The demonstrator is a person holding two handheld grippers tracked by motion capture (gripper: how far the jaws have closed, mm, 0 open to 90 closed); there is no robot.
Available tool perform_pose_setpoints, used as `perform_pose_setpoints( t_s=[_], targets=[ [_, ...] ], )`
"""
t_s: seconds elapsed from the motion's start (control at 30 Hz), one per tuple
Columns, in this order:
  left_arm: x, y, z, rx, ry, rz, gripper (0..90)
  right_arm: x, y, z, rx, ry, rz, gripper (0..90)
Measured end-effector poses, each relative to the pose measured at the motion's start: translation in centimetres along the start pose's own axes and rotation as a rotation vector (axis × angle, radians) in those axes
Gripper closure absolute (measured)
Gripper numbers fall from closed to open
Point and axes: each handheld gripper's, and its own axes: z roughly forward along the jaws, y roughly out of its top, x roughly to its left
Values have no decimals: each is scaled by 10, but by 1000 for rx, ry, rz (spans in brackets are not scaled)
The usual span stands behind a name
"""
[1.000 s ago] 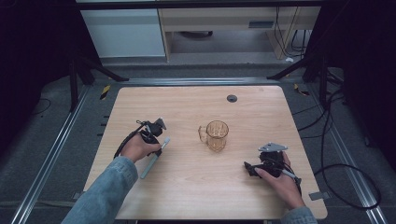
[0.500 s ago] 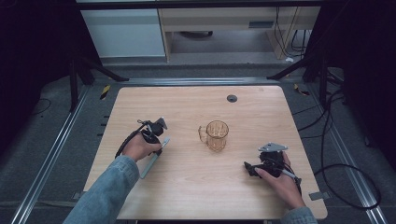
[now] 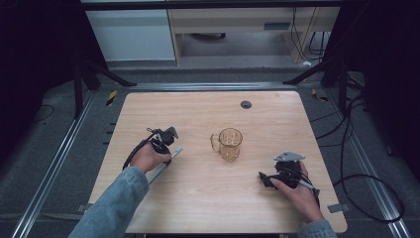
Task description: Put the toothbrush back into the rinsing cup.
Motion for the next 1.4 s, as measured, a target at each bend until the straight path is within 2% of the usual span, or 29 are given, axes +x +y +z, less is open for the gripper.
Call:
perform_pose_setpoints(
  t_s=[0.13,0.33,0.37,0.4,0.43,0.47,0.5,0.53,0.57,0.6,0.67,0.73,0.77,0.83,0.9,1.0,1.07,1.1,1.13,1.17,1.4],
  targets=[
    [0,0,-3,-16,6,3,784,0,0,0,0,0,0,7],
    [-6,1,-18,-82,2,29,785,0,0,0,-1,0,0,7],
    [-8,1,-22,-109,-1,32,785,0,0,0,0,0,-1,7],
    [-8,1,-22,-109,-1,32,786,0,0,0,0,0,-1,7],
    [-11,2,-28,-152,-9,37,785,0,0,0,0,1,-3,6],
    [-11,2,-28,-152,-9,37,785,0,0,0,0,1,-3,6],
    [-13,2,-31,-183,-20,38,785,0,0,0,0,2,-3,4],
    [-13,2,-31,-183,-20,38,786,0,0,1,0,1,-5,4],
    [-15,3,-36,-216,-47,42,786,0,0,0,1,1,-4,4],
    [-16,3,-39,-238,-57,45,786,0,0,0,2,3,-2,5],
    [-17,4,-41,-255,-61,45,786,0,0,0,1,4,0,5],
    [-19,7,-45,-289,-62,51,786,0,0,0,0,2,-2,4],
    [-21,10,-49,-326,-68,56,786,0,0,1,-3,-7,-15,4],
    [-22,12,-50,-344,-71,61,786,0,0,0,-1,-1,-7,8],
    [-26,14,-54,-392,-83,64,786,0,0,-1,1,8,-16,9],
    [-33,16,-56,-438,-88,69,786,-1,-1,-1,1,13,-24,9],
    [-34,17,-56,-444,-88,76,786,0,-1,-1,1,11,-21,9],
    [-37,18,-56,-469,-86,83,786,0,-1,-1,1,10,-22,9],
    [-37,18,-56,-469,-86,83,786,0,-1,-1,1,10,-22,9],
    [-39,18,-54,-491,-85,74,785,0,-1,-2,0,20,-28,7],
    [-50,18,-49,-504,-76,87,786,0,-1,-1,-1,23,-30,5]
  ],
)
